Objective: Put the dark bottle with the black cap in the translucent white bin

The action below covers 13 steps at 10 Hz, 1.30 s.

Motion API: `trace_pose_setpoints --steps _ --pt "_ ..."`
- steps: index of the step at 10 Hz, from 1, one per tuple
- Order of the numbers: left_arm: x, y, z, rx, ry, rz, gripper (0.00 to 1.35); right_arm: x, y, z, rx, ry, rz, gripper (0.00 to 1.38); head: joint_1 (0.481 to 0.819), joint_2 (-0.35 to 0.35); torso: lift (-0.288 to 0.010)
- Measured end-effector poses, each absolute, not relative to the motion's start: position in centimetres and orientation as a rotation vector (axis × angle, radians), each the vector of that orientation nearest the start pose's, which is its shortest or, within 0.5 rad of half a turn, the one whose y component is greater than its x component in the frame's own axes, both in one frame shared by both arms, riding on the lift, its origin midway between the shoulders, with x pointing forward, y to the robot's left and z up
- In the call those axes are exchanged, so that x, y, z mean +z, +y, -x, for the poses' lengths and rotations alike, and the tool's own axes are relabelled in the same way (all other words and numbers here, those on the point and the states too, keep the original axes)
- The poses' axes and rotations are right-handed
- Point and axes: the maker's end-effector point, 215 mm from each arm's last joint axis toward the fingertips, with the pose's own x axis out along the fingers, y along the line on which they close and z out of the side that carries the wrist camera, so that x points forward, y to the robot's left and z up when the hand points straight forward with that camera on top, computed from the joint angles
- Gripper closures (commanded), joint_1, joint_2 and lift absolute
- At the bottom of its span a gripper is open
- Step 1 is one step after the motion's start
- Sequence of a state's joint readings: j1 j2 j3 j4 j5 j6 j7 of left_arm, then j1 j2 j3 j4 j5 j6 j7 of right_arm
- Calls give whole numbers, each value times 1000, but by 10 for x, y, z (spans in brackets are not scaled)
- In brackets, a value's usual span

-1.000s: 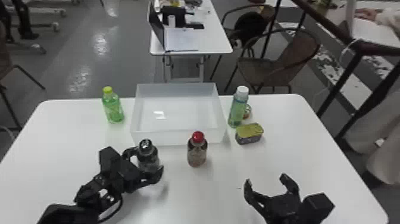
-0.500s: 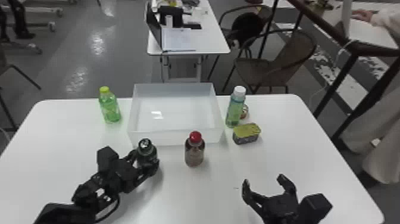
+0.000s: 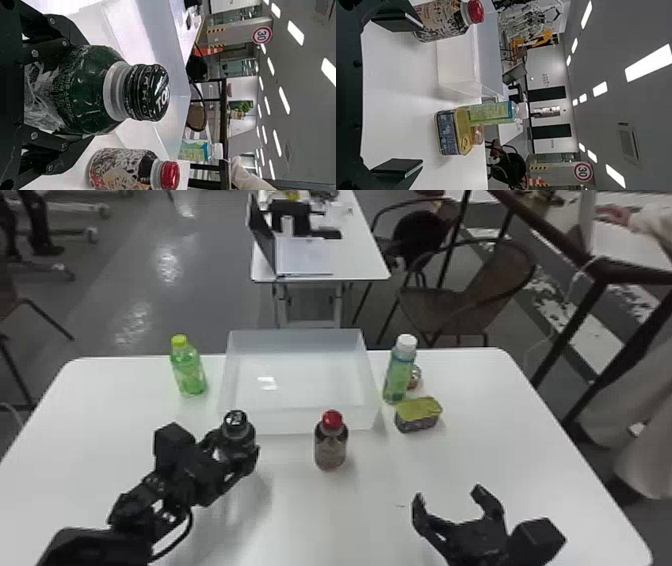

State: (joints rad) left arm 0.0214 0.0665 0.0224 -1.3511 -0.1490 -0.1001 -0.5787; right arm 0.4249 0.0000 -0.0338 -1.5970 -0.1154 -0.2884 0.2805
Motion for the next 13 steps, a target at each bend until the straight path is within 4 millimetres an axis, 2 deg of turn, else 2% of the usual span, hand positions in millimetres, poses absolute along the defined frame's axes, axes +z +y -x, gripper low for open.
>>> trace_pose_setpoints --steps 2,3,5,6,8,9,10,13 --pt "-422 161 -544 -538 194 -241 723 -454 -197 -427 210 96 -111 93 695 -42 -58" --pt "-401 157 -551 -551 182 -281 725 -454 -197 -428 210 94 -110 93 695 -46 -58" --pt "-363 125 -571 -623 126 -347 723 -453 -196 -432 212 92 -108 93 695 -75 -58" --pt "-356 106 -579 -657 95 -350 725 -453 -196 -433 214 91 -108 94 695 -96 -58" --pt "-354 76 -592 -708 27 -344 774 -454 -195 -433 214 93 -108 94 695 -123 -58" --pt "-359 67 -599 -732 0 -342 774 -455 -195 -433 216 94 -109 94 695 -134 -58" --pt "-369 67 -608 -729 -7 -334 774 -455 -194 -434 218 93 -109 94 695 -136 -58" --pt "-394 99 -638 -671 43 -402 774 -457 -194 -434 218 96 -110 94 695 -102 -58"
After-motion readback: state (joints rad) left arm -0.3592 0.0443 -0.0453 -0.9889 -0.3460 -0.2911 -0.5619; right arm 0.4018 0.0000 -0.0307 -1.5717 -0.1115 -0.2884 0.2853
